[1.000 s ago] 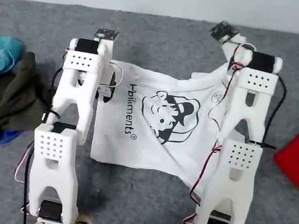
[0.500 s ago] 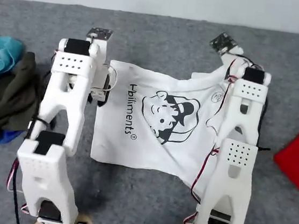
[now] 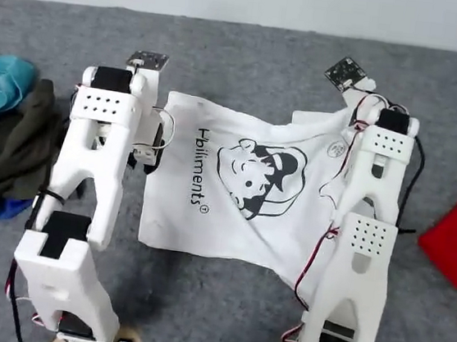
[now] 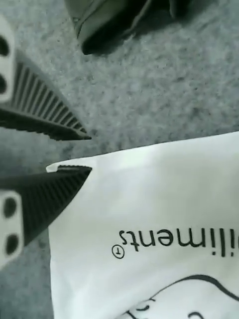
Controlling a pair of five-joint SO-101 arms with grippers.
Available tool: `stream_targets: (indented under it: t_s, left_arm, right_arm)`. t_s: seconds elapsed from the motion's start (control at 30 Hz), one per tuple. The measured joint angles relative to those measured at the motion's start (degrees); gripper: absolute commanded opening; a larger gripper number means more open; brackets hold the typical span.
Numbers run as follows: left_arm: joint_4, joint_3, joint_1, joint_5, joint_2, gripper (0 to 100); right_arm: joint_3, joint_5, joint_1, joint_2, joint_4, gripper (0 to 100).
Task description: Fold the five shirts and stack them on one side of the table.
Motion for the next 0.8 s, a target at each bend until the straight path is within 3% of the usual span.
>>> stream_targets:
  t_s: [0.23,0.43,0.53,0.67,0.8]
  left_arm:
    - [0.0,0.0,0.0,0.0,0.0,9]
    - [0.0,0.0,0.0,0.0,0.0,9]
    - [0.0,0.0,0.0,0.0,0.0,9]
    - [0.0,0.0,0.0,0.0,0.0,9]
    - [0.0,0.0,0.0,0.0,0.0,9]
  right_arm:
    - [0.1,0.2,0.2,-7.9,9.8,0.9]
    - [0.1,0.2,-1.3,-15.5,25.4,0.9]
    - [2.4,0.2,-1.6,-18.7,26.3,0.9]
    - [12.5,3.8,-0.5,-24.3,26.3,0.9]
    - [32.8,11.6,0.3,-33.3,26.3,1.1]
